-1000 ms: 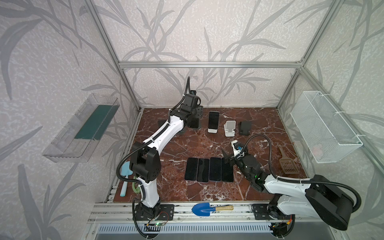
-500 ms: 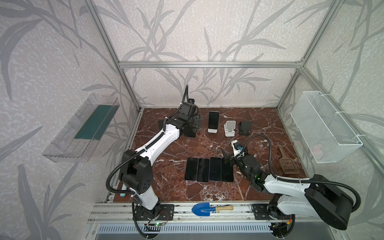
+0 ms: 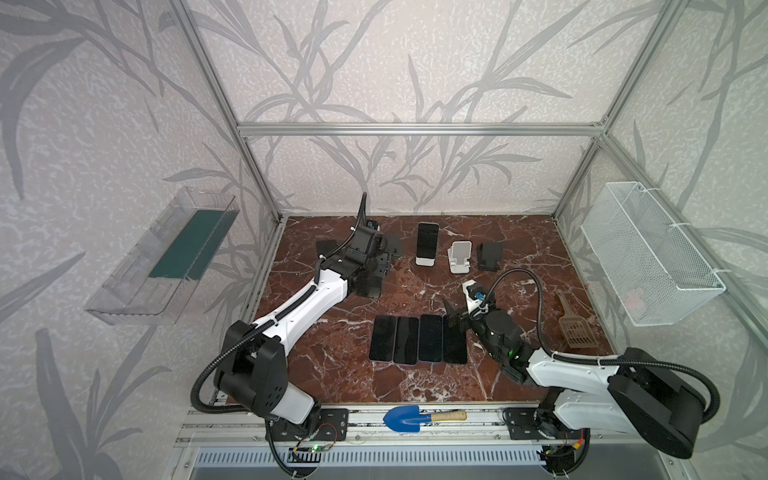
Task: Remove the phone from the phone stand
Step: Place the phone at the middle-left of the table.
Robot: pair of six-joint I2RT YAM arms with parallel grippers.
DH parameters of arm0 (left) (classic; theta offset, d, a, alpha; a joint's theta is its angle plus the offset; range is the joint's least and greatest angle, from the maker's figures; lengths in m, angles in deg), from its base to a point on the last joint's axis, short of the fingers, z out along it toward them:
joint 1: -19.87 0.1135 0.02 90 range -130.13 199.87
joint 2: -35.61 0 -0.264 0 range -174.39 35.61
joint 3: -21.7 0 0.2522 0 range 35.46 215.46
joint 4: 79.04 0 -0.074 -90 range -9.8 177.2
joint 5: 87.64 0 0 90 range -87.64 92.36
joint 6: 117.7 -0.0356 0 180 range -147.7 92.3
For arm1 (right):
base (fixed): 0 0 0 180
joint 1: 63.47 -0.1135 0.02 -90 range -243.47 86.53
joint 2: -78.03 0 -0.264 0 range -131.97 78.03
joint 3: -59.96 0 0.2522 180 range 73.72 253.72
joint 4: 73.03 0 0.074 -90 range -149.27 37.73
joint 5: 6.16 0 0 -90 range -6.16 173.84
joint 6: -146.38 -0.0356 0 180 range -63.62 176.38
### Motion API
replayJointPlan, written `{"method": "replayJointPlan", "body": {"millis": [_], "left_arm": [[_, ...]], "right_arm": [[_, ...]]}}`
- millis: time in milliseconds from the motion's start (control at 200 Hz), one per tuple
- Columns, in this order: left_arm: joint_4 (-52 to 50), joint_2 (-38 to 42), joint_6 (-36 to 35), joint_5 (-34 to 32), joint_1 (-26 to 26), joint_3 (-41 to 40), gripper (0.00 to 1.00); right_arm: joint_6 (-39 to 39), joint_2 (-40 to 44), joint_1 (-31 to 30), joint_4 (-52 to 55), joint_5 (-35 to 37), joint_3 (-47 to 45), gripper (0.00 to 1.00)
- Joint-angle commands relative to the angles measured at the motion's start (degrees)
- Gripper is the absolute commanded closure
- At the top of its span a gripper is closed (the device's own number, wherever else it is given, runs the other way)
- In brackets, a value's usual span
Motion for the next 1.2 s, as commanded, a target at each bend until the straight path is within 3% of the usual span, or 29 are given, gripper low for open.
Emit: {"method": "replayJointPlan", "body": {"millis": [0, 270, 365, 685, 1195], "left_arm": [[1.76, 2.69, 1.53, -1.42, 0.63, -2.17, 0.55], [-1.64, 2.98, 3.44, -0.37, 1.08, -6.97, 0.56], [-3.59, 3.68, 6.38, -3.29, 1.16, -8.64, 0.56], [-5.98, 3.66, 5.74, -2.35, 1.26, -12.06, 0.56], [-0.77, -0.16, 8.94, 0.12, 1.26, -17.43, 0.58]], "right_arm": [[-0.90, -0.30, 0.21, -2.54, 0.33, 0.28, 0.01], [-0.25, -2.04, 0.26, -3.75, 1.16, 0.45, 0.01], [-0.35, -2.77, 0.21, -4.45, 1.30, 0.38, 0.01], [-0.27, -2.11, 0.21, -5.53, 0.77, -0.32, 0.01], [-0.96, -0.52, 0.21, -5.02, 0.57, -0.78, 0.01]]}}
